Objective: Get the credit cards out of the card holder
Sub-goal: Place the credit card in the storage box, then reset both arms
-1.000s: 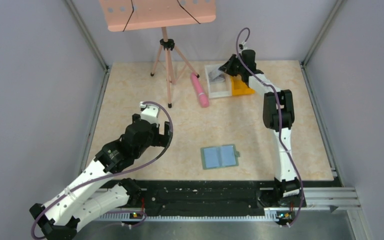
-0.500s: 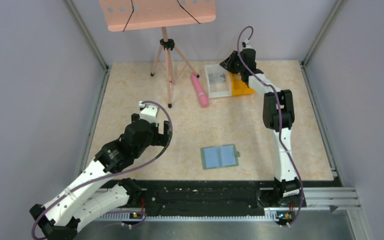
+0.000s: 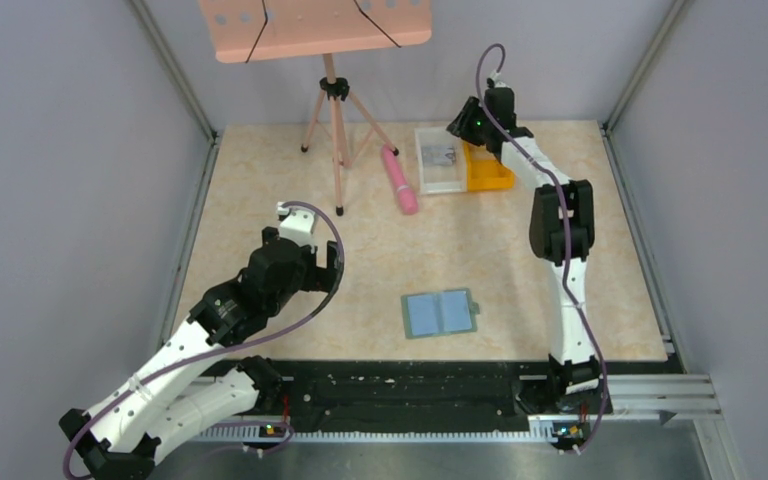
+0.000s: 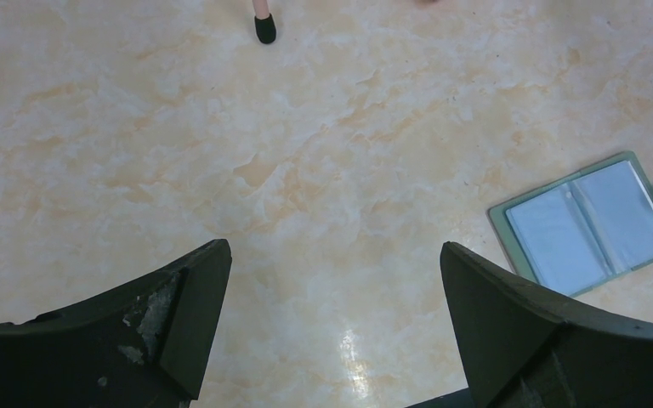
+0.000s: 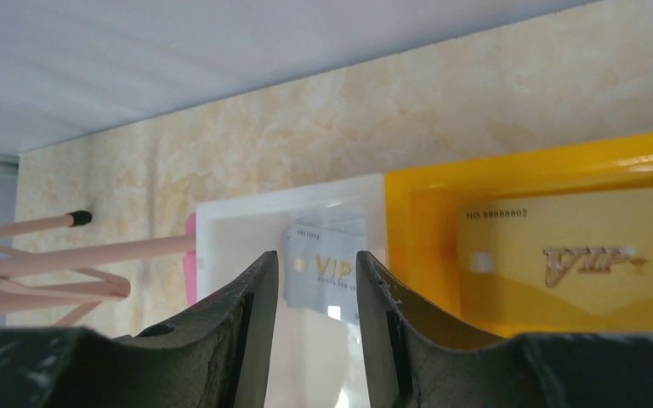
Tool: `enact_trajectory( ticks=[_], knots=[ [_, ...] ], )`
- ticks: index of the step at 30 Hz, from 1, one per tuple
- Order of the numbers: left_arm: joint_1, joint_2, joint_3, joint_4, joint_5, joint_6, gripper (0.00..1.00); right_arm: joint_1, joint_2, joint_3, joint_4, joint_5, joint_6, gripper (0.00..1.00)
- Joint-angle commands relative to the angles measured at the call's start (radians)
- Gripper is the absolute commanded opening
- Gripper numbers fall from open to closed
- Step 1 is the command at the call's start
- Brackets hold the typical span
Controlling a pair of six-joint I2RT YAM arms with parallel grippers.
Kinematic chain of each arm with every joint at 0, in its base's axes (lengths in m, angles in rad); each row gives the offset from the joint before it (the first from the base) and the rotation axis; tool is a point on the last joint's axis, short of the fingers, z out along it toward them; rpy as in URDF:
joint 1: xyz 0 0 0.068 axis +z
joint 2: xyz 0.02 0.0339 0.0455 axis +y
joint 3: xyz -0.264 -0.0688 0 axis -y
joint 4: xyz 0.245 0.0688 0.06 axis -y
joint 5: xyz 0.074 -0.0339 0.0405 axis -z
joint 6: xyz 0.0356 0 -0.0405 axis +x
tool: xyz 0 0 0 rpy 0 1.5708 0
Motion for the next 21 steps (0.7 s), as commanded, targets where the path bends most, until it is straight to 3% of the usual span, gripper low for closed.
enact_trajectory(
  ticks=[1, 7, 13, 18, 21],
  knots=[
    [0.005, -0.005, 0.020, 0.044, 0.001, -0.025, 0.99, -0.009, -0.201, -0.048, -0.082, 0.010, -0.069, 0.40],
    [0.005, 0.005, 0.069, 0.022, 0.036, -0.061, 0.99, -0.008, -0.405, -0.225, -0.165, -0.012, -0.102, 0.41],
    [0.005, 0.025, 0.107, -0.012, 0.070, -0.106, 0.99, 0.054, -0.743, -0.608, -0.184, -0.017, -0.099, 0.42],
    [0.004, -0.007, 0.120, -0.032, 0.078, -0.162, 0.99, 0.162, -1.005, -0.899, -0.227, -0.018, -0.150, 0.47],
    [0.005, -0.059, 0.106, -0.003, 0.114, -0.161, 0.99, 0.211, -1.177, -1.036, -0.266, -0.005, -0.155, 0.57]
  ],
)
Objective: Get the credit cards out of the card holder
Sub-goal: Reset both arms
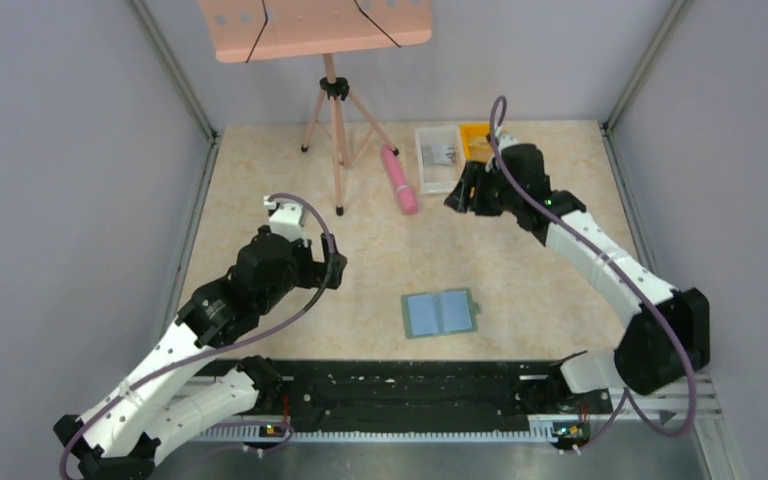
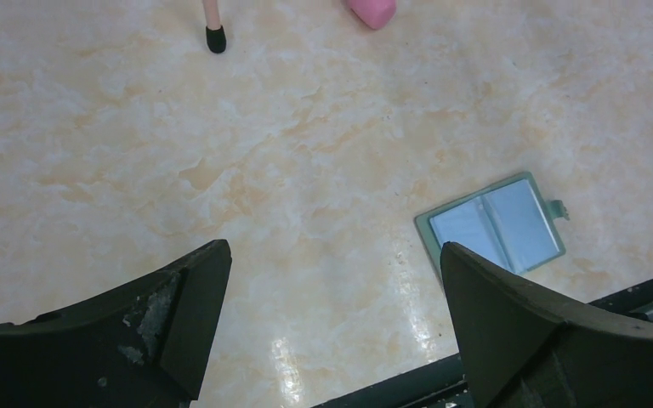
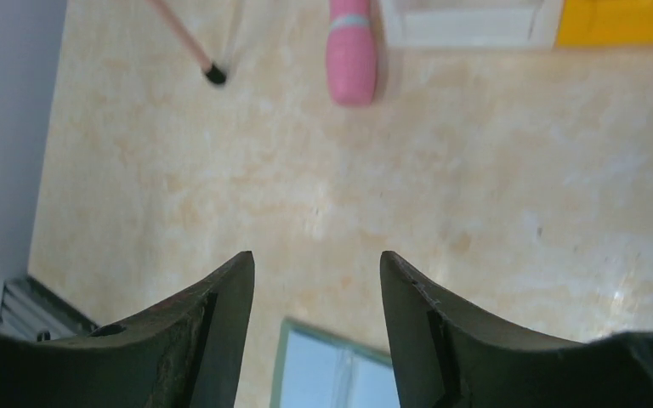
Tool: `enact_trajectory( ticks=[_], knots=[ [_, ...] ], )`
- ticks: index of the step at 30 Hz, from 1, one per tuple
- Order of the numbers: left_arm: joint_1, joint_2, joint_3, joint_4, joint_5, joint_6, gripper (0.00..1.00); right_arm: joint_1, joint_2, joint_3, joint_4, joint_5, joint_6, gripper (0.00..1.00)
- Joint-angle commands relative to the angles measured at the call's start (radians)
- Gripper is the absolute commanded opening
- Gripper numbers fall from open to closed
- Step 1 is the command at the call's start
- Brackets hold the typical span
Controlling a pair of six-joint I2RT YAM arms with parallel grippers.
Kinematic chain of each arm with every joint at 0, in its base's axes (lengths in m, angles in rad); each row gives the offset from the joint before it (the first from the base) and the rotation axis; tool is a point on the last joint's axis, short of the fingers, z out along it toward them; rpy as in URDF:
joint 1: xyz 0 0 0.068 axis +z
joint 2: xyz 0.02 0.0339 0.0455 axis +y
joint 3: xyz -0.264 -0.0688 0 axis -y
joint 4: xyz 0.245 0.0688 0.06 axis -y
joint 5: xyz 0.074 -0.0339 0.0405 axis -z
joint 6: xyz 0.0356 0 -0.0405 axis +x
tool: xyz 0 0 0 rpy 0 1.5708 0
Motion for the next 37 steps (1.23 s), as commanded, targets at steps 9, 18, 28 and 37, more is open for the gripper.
enact_trajectory(
  ticks=[9, 18, 28, 37],
  knots=[
    [0.004, -0.160, -0.030, 0.094, 0.045, -0.040, 0.99, 0.088, -0.710, -0.349, -0.198, 0.022, 0.002, 0.99],
    [0.004, -0.248, -0.097, 0.160, 0.067, -0.029, 0.99, 0.088, -0.873, -0.305, -0.280, 0.092, 0.079, 0.99],
    [0.004, -0.293, -0.123, 0.148, 0.052, 0.008, 0.99, 0.088, -0.904, -0.334, -0.246, 0.112, 0.116, 0.99],
    [0.004, -0.315, -0.138, 0.153, 0.054, 0.014, 0.99, 0.088, -0.902, -0.322, -0.234, 0.119, 0.121, 0.97]
  ],
)
